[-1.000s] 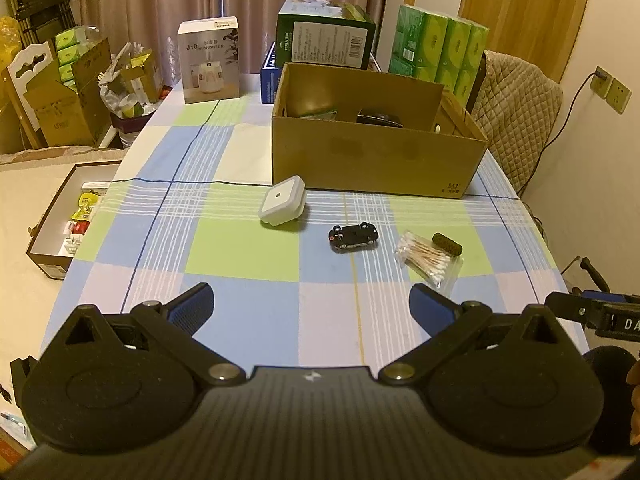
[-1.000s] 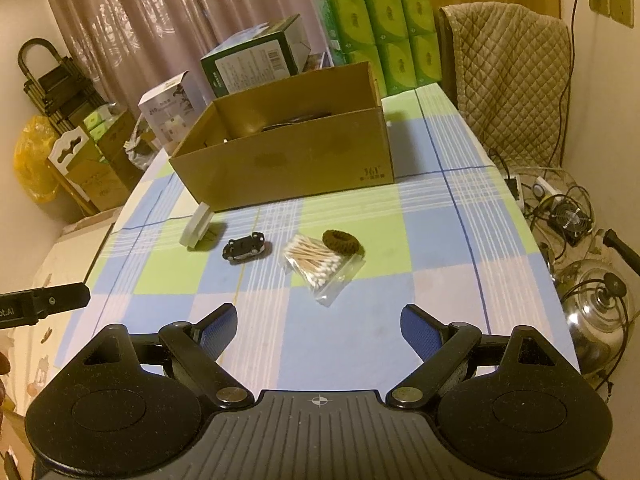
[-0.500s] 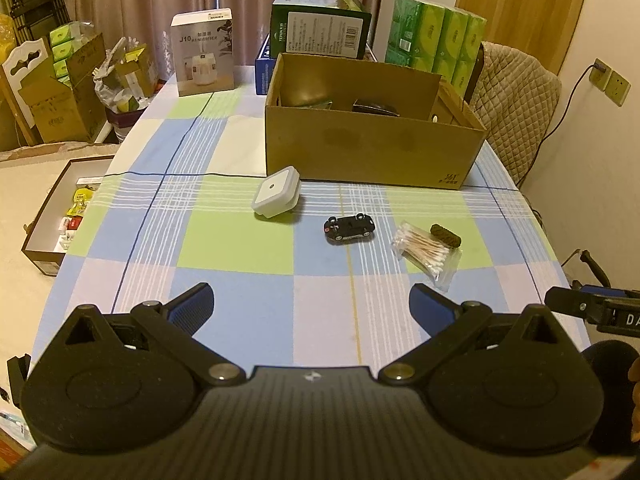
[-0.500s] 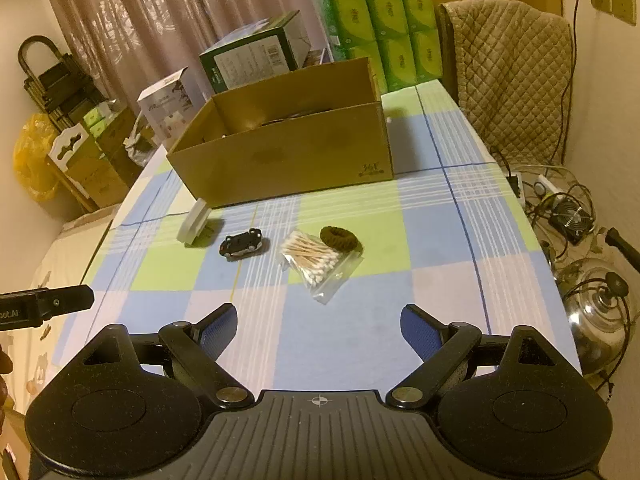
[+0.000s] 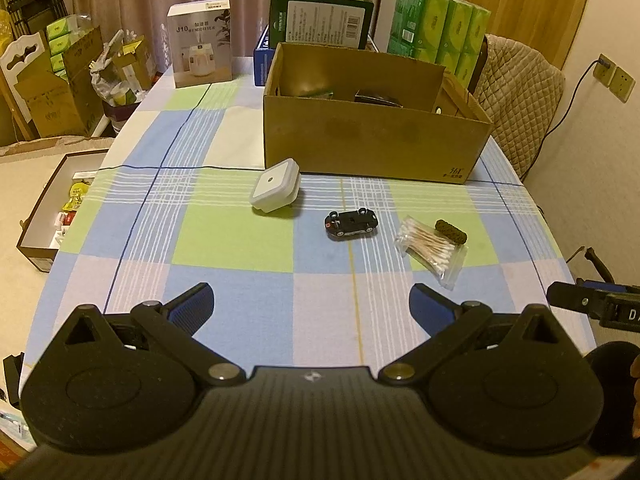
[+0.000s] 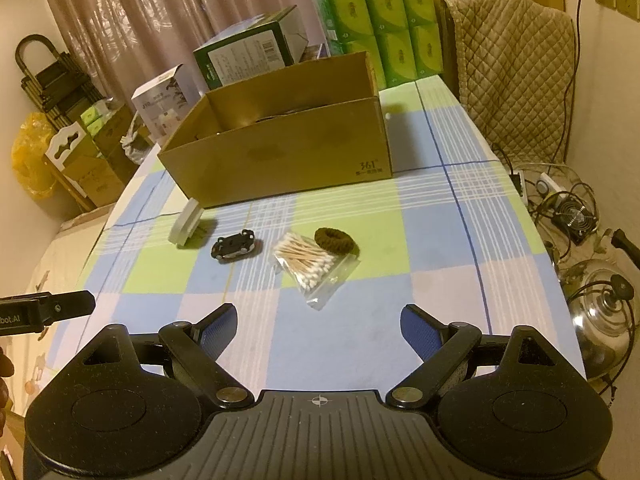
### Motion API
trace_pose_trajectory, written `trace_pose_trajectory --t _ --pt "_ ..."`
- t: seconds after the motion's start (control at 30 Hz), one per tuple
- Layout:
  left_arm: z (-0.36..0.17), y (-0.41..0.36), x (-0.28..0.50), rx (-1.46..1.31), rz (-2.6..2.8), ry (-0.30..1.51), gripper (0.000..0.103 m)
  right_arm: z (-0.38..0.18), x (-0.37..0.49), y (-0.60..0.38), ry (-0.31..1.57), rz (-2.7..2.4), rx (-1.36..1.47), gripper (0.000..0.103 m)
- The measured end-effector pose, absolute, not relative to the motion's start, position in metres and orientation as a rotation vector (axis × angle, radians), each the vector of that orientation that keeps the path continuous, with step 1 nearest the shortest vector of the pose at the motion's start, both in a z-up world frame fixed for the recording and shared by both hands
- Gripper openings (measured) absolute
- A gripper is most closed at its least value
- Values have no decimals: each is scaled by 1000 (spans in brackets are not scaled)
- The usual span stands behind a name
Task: Organize objects
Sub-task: 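Grasp the brown hair tie with the right tool while the left tool approaches the black toy car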
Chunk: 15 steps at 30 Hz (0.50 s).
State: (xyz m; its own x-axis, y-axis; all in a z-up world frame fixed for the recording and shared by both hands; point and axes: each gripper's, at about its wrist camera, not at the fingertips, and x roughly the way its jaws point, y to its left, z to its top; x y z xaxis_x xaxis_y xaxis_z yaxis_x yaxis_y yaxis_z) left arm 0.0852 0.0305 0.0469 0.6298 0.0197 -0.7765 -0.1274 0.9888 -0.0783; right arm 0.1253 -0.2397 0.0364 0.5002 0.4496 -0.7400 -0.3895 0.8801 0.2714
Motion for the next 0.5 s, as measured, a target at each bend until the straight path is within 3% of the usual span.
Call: trace_pose_trajectory --t 0.5 --pt "21 29 127 -95 55 935 102 12 167 -224 942 519 42 86"
